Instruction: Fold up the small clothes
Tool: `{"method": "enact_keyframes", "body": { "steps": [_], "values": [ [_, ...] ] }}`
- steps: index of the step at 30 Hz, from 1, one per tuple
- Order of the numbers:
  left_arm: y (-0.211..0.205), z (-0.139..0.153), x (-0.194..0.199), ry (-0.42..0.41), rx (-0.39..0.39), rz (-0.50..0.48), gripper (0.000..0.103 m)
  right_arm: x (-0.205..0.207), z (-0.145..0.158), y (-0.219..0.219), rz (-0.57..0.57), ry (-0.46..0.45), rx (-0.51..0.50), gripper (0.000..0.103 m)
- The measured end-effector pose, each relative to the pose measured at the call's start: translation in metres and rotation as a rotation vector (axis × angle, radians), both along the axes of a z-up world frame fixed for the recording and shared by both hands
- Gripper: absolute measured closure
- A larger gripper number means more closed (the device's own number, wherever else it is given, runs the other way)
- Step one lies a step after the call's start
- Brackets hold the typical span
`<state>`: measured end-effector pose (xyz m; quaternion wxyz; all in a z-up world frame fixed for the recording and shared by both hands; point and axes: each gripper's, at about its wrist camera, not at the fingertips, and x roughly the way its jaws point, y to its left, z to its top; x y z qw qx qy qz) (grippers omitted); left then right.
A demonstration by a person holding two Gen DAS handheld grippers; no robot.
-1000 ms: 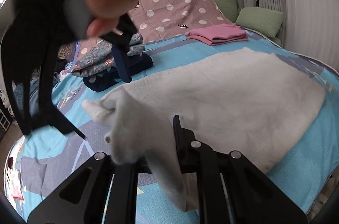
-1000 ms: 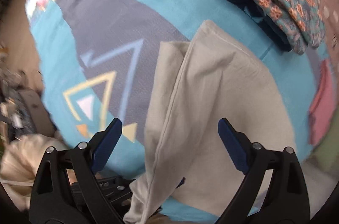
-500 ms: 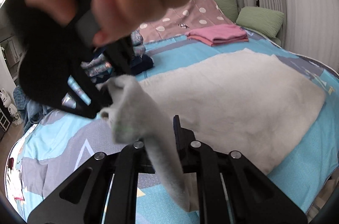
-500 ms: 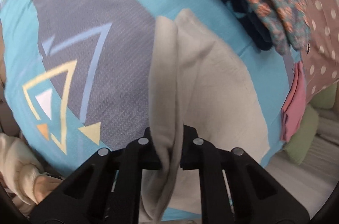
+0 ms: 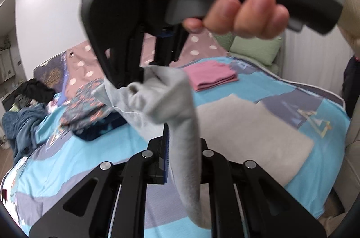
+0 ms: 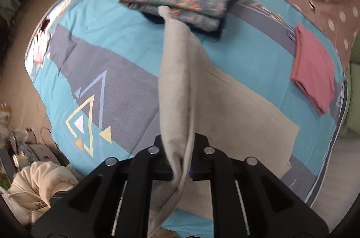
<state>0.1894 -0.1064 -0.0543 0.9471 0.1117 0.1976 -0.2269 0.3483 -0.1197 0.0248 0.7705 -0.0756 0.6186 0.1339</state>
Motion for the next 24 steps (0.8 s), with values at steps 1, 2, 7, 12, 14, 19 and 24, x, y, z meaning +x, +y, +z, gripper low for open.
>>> {"method": "enact_keyframes", "body": {
  "steps": [1,2,7,12,14,19,24],
  "values": [
    [-0.009,0.004,-0.002,-0.01,0.002,-0.015,0.091,-0.002,0.002,-0.011,-0.014,-0.004,0.018,0.094],
    [-0.02,0.007,-0.003,-0.018,0.007,-0.03,0.091,-0.005,0.004,-0.029,-0.038,-0.011,0.048,0.094],
    [-0.068,0.01,-0.009,-0.021,0.044,-0.101,0.09,-0.021,-0.002,-0.09,-0.083,-0.045,0.145,0.094],
    [-0.11,-0.002,-0.015,0.005,0.075,-0.173,0.09,-0.041,-0.025,-0.153,-0.153,-0.052,0.217,0.094],
    [-0.122,-0.012,-0.019,0.034,0.086,-0.206,0.09,-0.048,-0.044,-0.175,-0.181,-0.03,0.248,0.094],
    [-0.156,-0.047,-0.025,0.13,0.144,-0.275,0.09,-0.063,-0.101,-0.224,-0.258,0.014,0.328,0.094],
    [-0.174,-0.077,-0.022,0.267,0.176,-0.305,0.083,-0.086,-0.152,-0.256,-0.31,0.001,0.41,0.079]
  ]
}}
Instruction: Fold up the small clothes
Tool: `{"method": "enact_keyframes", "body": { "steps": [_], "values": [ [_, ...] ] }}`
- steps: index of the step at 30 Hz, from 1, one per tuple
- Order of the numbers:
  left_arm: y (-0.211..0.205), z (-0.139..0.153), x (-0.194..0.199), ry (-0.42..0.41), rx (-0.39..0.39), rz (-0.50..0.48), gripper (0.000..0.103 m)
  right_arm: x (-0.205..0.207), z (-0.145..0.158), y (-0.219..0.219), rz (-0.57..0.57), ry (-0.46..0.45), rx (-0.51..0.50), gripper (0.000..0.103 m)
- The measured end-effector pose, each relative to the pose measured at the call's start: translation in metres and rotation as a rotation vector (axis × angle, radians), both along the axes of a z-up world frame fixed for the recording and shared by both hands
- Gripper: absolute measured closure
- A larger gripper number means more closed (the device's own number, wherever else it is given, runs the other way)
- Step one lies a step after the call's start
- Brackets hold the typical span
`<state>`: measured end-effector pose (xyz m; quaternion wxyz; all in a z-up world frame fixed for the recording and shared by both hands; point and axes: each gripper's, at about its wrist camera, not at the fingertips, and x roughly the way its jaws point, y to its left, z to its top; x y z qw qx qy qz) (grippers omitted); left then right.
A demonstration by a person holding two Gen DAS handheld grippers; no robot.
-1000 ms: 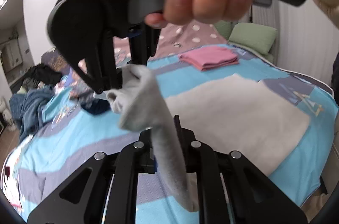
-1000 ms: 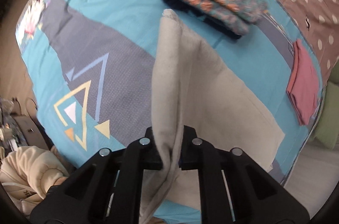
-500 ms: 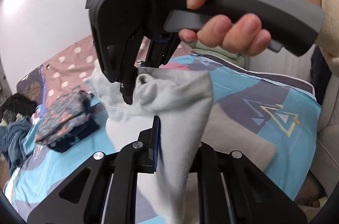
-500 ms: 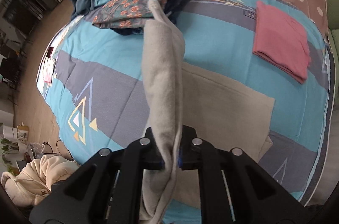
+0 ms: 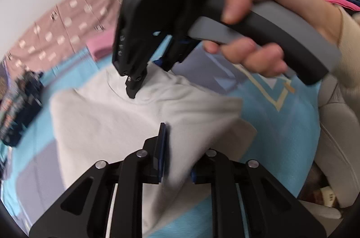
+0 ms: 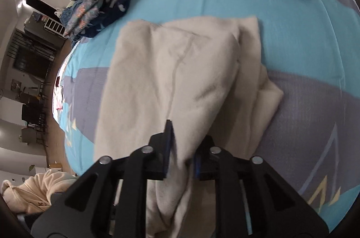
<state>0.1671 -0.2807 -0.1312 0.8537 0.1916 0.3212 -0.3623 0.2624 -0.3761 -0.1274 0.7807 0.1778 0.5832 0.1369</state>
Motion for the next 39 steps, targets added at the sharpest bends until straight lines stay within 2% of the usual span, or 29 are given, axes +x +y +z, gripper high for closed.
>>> {"method": "enact_keyframes", "body": {
  "steps": [1,2,3,4,5,6,9,10,11,13,14,16,17,18,20,22,26,28,30,31,34,37,39],
  "values": [
    [0.0,-0.002,0.001,0.027,-0.006,-0.004,0.079,-0.005,-0.005,-0.005,-0.013,-0.012,0.033,0.079],
    [0.001,-0.003,0.001,0.053,-0.018,-0.008,0.069,-0.01,-0.006,-0.012,-0.033,-0.031,0.08,0.078],
    [0.002,-0.002,0.002,0.083,-0.036,-0.022,0.053,-0.014,-0.007,-0.018,-0.048,-0.045,0.107,0.075],
    [0.004,0.0,0.002,0.134,-0.067,-0.058,0.045,-0.017,-0.007,-0.022,-0.067,-0.062,0.118,0.071],
    [0.003,0.0,0.001,0.172,-0.096,-0.094,0.04,-0.022,-0.003,-0.029,-0.095,-0.092,0.114,0.063],
    [0.006,0.004,0.0,0.21,-0.135,-0.142,0.04,-0.027,0.001,-0.034,-0.114,-0.121,0.109,0.057],
    [0.019,0.019,-0.003,0.292,-0.247,-0.241,0.039,-0.031,0.02,-0.048,-0.167,-0.208,0.116,0.055],
    [0.029,0.025,0.001,0.326,-0.299,-0.261,0.038,-0.031,0.026,-0.05,-0.18,-0.22,0.103,0.055],
    [0.039,0.031,0.006,0.351,-0.346,-0.259,0.034,-0.029,0.034,-0.048,-0.185,-0.232,0.046,0.056],
    [0.064,0.041,0.021,0.394,-0.451,-0.22,0.028,-0.031,0.054,-0.04,-0.189,-0.292,-0.107,0.056],
    [0.077,0.045,0.032,0.407,-0.504,-0.187,0.025,-0.036,0.067,-0.034,-0.187,-0.344,-0.141,0.056],
    [0.112,0.048,0.057,0.428,-0.635,-0.089,0.019,-0.046,0.084,-0.025,-0.177,-0.426,-0.113,0.051],
    [0.13,0.046,0.073,0.453,-0.706,-0.039,0.014,-0.053,0.09,-0.019,-0.18,-0.467,-0.107,0.044],
    [0.142,0.042,0.084,0.487,-0.759,-0.007,0.014,-0.06,0.093,-0.013,-0.202,-0.493,-0.135,0.038],
    [0.165,0.021,0.113,0.626,-0.894,0.043,0.014,-0.08,0.092,0.001,-0.26,-0.54,-0.278,0.036],
    [0.174,0.001,0.132,0.721,-0.958,0.074,0.014,-0.103,0.081,0.022,-0.261,-0.585,-0.36,0.036],
    [0.164,-0.028,0.146,0.796,-0.911,0.118,0.014,-0.123,0.038,0.042,-0.204,-0.527,-0.267,0.038],
    [0.162,-0.042,0.146,0.82,-0.869,0.141,0.014,-0.124,0.015,0.05,-0.174,-0.475,-0.276,0.051],
    [0.163,-0.047,0.15,0.816,-0.853,0.138,0.014,-0.123,-0.006,0.051,-0.182,-0.424,-0.3,0.056],
    [0.162,-0.046,0.15,0.808,-0.846,0.132,0.014,-0.126,-0.012,0.049,-0.19,-0.43,-0.299,0.056],
    [0.162,-0.046,0.154,0.824,-0.849,0.129,0.014,-0.132,-0.016,0.041,-0.221,-0.445,-0.244,0.056],
    [0.176,-0.048,0.156,0.867,-0.883,0.155,0.014,-0.13,-0.007,0.045,-0.216,-0.424,-0.275,0.055],
    [0.186,-0.046,0.153,0.862,-0.878,0.178,0.014,-0.139,0.005,0.045,-0.247,-0.459,-0.317,0.046]
  ]
}}
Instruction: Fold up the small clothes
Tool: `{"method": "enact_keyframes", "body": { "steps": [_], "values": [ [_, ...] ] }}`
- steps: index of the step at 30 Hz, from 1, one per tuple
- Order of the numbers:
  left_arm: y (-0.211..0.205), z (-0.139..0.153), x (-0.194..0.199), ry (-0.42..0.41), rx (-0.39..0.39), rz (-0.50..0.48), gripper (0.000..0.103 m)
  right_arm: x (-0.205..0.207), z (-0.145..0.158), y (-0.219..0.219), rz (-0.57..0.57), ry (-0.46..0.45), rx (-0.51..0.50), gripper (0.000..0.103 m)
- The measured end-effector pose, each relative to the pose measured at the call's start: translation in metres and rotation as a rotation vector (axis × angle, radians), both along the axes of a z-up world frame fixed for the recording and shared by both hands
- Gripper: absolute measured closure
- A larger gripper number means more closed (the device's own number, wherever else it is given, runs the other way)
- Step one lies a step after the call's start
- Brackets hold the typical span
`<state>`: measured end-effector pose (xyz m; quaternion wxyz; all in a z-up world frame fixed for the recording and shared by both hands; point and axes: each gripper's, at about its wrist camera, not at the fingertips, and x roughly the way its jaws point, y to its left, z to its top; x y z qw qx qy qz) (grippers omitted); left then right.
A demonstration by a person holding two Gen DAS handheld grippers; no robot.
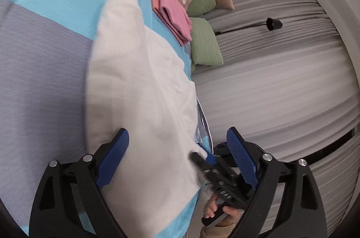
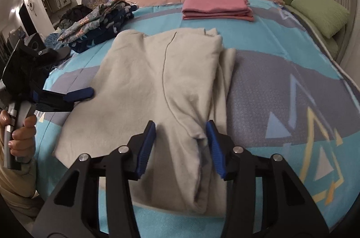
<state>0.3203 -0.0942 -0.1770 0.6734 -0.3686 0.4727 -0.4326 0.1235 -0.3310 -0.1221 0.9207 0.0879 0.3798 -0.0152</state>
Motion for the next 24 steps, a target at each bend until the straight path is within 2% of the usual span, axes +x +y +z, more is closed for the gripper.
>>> {"method": "enact_keyframes", "body": {
  "steps": [2,4,7,9,11,15,17,22,24],
  "values": [
    [0.011,-0.001,-0.008,-0.007,0.024,-0.001,0.014,-0.011,0.014,0.004,0.004,-0.075,0.003,0.046],
    [0.015,-0.003,-0.016,0.005,0.048,-0.016,0.014,-0.02,0.023,0.013,0.04,-0.112,0.011,0.046],
    [0.02,-0.013,-0.022,0.06,0.03,-0.057,0.014,-0.021,0.017,0.035,0.114,-0.083,-0.048,0.047],
    [0.028,-0.014,-0.027,0.081,0.001,-0.06,0.013,-0.018,-0.001,0.043,0.14,-0.014,-0.068,0.048],
    [0.03,-0.016,-0.028,0.113,-0.016,-0.066,0.013,-0.015,-0.017,0.036,0.135,0.038,-0.017,0.048],
    [0.028,-0.018,-0.037,0.161,0.022,-0.109,0.013,-0.022,-0.026,0.009,0.097,-0.003,0.187,0.049],
    [0.027,-0.022,-0.042,0.203,0.031,-0.14,0.013,-0.023,-0.028,0.003,0.092,-0.01,0.239,0.049],
    [0.017,-0.031,-0.038,0.266,0.025,-0.156,0.013,-0.023,-0.026,0.012,0.098,-0.013,0.187,0.048],
    [0.006,-0.032,-0.031,0.279,0.014,-0.188,0.009,-0.022,-0.026,0.014,0.102,-0.015,0.178,0.045]
  ]
}}
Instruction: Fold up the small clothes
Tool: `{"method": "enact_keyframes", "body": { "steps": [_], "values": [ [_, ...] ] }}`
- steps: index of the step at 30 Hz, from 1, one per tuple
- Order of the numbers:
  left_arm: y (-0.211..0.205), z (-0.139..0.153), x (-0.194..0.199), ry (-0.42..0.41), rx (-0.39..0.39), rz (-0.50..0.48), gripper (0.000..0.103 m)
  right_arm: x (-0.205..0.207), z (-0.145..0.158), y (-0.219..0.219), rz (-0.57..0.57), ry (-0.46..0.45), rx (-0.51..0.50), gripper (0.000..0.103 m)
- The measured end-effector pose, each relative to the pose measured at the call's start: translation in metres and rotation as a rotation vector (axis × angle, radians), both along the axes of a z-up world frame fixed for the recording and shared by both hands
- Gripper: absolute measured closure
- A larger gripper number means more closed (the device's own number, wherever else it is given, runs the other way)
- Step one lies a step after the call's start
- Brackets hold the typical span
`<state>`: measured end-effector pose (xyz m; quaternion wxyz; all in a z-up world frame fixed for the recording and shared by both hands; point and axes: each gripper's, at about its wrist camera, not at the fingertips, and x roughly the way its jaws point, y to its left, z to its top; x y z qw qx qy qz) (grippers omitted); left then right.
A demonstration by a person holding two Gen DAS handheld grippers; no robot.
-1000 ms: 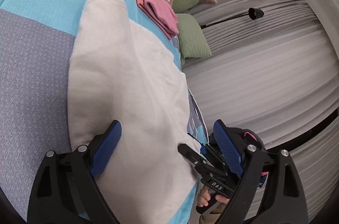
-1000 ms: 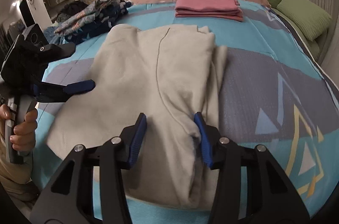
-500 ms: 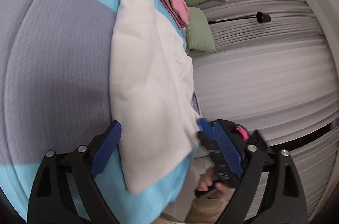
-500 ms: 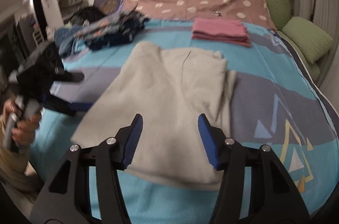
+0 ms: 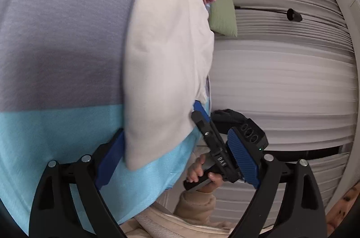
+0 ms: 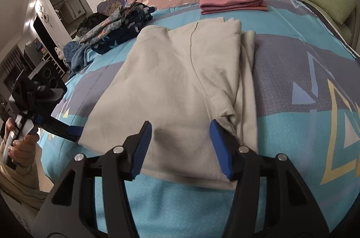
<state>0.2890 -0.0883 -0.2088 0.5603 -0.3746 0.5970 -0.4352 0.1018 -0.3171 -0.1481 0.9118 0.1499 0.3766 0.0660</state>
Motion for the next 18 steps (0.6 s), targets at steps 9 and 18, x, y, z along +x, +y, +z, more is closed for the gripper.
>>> {"method": "enact_keyframes", "body": {
  "steps": [9,18],
  "values": [
    [-0.033,0.01,-0.002,-0.043,0.042,-0.107,0.007,-0.003,-0.002,-0.007,-0.005,-0.015,0.052,0.044],
    [-0.044,-0.012,-0.008,0.009,0.06,-0.066,0.078,-0.003,0.004,-0.015,0.012,0.01,0.156,0.029]
  ]
}}
